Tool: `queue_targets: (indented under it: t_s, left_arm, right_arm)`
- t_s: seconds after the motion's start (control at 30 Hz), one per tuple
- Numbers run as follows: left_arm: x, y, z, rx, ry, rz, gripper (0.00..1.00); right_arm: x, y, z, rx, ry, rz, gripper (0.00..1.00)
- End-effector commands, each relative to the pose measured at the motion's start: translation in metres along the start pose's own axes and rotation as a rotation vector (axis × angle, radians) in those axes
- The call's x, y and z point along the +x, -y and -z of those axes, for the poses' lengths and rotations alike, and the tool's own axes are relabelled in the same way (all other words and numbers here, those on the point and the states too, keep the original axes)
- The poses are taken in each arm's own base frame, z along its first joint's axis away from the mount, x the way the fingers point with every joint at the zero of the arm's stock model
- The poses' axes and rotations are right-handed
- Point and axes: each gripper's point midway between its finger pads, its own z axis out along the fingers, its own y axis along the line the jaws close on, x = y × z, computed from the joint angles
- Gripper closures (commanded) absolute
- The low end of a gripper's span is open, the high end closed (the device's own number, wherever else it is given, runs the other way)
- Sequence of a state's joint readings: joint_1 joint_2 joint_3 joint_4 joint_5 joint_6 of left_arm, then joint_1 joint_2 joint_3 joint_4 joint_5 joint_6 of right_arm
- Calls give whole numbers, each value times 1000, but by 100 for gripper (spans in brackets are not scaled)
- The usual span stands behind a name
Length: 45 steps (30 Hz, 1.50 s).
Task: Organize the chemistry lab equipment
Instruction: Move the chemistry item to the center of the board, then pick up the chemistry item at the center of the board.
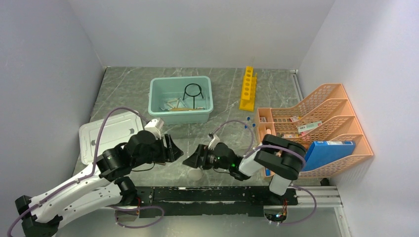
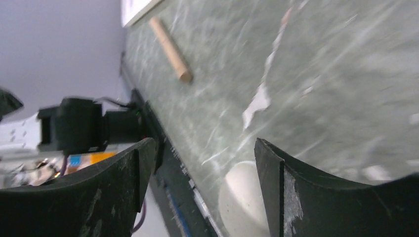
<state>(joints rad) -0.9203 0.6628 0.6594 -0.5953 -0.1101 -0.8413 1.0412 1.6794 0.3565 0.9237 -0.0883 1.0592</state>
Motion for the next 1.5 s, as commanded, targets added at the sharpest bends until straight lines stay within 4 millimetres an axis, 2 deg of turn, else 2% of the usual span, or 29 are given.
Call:
queue_targets:
  t_s: [0.0,0.13,0.23,0.3,0.43,0.57,0.77,0.93,1.1,1.27,1.4,1.47]
  left_arm:
    - [-2,-2,6,-1,8,-18,35]
    - [1,-3,3,-2,-9,-28,35]
    - [4,-1,2,12,-19,-34,35]
    - [7,0,0,22,-30,-37,35]
    - [14,-4,-6,15,-58,-45,35]
    - [16,-5,-9,13,-64,-51,35]
    - [23,-15,-12,-36,-92,-48,35]
    - [34,-26,-13,-100,-147,-30,35]
    - [48,-22,-15,-75,-229,-33,31]
    - [77,-13,-11,-56,-388,-43,27]
    - [99,-7,-5,-121,-425,-52,22]
    - [120,3,-5,-125,-454,-52,21]
  right_arm:
    - [79,20,14,23,-216,-61,22]
    - [120,24,36,13,-296,-108,22]
    - [128,34,65,7,-313,-163,25]
    - [131,38,76,8,-335,-170,25]
    - [137,42,84,32,-375,-118,27]
    - [136,41,74,84,-402,9,25]
    - [115,21,67,112,-346,151,21]
    - [98,10,72,179,-306,237,18]
    - [87,7,89,302,-259,315,12]
    - [63,17,116,402,-150,296,8]
    - [42,27,132,455,-52,288,5]
    - [32,31,138,479,-12,298,4]
